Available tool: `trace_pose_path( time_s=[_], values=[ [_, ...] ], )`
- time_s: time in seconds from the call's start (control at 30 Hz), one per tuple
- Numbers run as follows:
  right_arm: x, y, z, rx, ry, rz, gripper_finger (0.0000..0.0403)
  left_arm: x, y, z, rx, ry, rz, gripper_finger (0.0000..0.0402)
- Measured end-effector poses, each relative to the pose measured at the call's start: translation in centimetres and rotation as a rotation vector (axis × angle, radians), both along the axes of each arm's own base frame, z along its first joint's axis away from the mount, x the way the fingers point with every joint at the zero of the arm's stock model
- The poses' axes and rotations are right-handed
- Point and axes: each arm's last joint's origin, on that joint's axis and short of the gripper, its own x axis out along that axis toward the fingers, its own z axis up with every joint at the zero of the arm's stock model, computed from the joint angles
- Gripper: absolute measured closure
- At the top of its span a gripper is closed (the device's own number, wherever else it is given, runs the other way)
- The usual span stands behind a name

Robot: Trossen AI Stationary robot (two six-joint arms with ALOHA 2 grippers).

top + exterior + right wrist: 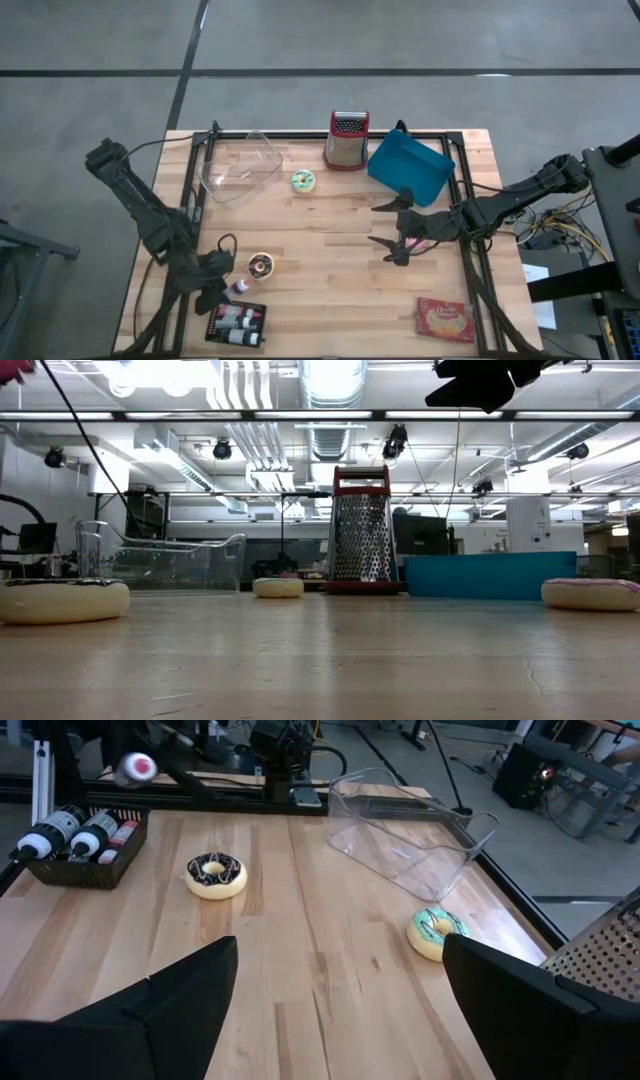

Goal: Pick & Place Food Item
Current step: Put the pink food coloring bottle into the black bin

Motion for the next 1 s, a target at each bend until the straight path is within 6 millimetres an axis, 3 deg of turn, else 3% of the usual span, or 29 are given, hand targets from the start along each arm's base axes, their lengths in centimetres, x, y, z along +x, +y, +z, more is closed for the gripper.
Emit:
trace_pose_path(
  time_s=[0.27, 0.5, 1.0],
  values=[
    [0.0, 0.0, 0.0, -0.001, 0.001, 0.0, 0.0063, 0.1, -2.4, -0.3, 0.057, -0.014, -0.116, 0.0238],
    [0.0, 0.0, 0.0, -0.001, 0.0, -0.001, 0.0062, 0.6, -3.9, -2.3, 0.104, 0.119, -0.177, 0.0238],
    [0.0, 0.0, 0.0, -0.001, 0.001, 0.0, 0.0062, 1.2, -4.7, -3.2, 0.19, 0.133, -0.248, 0.0234]
  ],
)
